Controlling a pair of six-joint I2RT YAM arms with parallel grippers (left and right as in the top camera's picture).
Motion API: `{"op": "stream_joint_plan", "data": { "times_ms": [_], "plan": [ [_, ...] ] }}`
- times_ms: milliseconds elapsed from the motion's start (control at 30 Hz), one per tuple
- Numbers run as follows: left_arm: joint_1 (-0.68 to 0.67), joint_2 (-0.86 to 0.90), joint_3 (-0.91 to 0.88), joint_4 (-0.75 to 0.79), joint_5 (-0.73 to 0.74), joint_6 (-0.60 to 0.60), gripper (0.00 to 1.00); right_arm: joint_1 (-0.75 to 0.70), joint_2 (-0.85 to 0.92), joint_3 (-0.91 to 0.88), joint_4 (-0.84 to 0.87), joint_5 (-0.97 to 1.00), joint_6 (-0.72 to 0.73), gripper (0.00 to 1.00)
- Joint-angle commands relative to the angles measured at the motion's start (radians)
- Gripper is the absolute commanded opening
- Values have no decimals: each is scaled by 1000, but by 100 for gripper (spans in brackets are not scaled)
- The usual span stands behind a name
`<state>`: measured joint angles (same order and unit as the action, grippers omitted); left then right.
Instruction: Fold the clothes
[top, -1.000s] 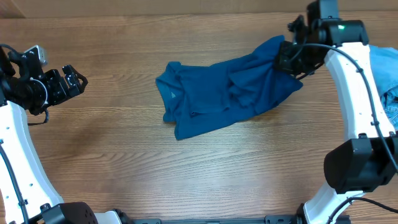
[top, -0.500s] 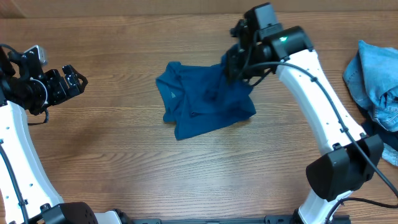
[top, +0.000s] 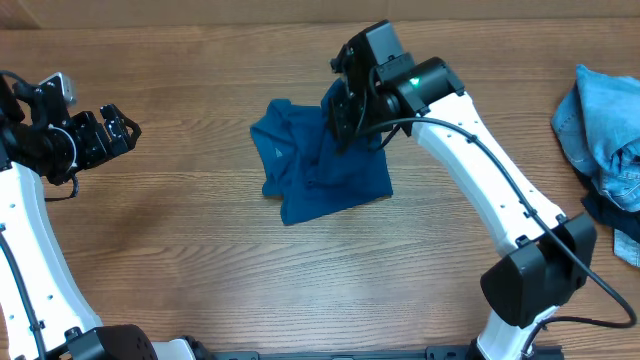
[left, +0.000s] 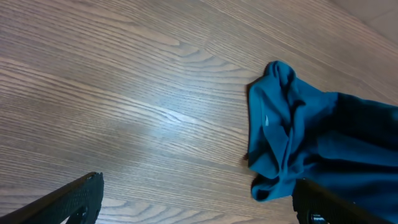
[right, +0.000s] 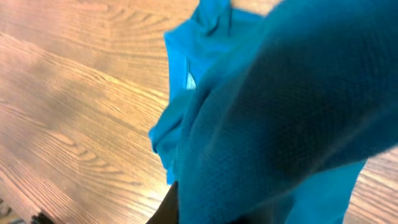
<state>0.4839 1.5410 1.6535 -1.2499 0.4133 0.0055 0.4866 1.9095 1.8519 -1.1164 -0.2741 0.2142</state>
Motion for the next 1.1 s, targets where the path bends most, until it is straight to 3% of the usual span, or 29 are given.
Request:
{"op": "stream_joint_plan", "data": {
  "times_ms": [0,500,667,833,1067],
  "plan": [
    [0,2,-2,1,-6,-6,100,-5,18,0,-36,72,-40,4],
    [0,2,-2,1,-6,-6,100,-61,-19,199,-307,376,-122,4],
    [0,2,-2,1,-6,-6,100,-114,-19,229,-304,394,-171,4],
    [0,2,-2,1,-6,-6,100,-155,-18,229,-292,562,-179,4],
    [0,2,-2,1,-6,-6,100,-174,-18,229,-247,483,-196,4]
  ]
}}
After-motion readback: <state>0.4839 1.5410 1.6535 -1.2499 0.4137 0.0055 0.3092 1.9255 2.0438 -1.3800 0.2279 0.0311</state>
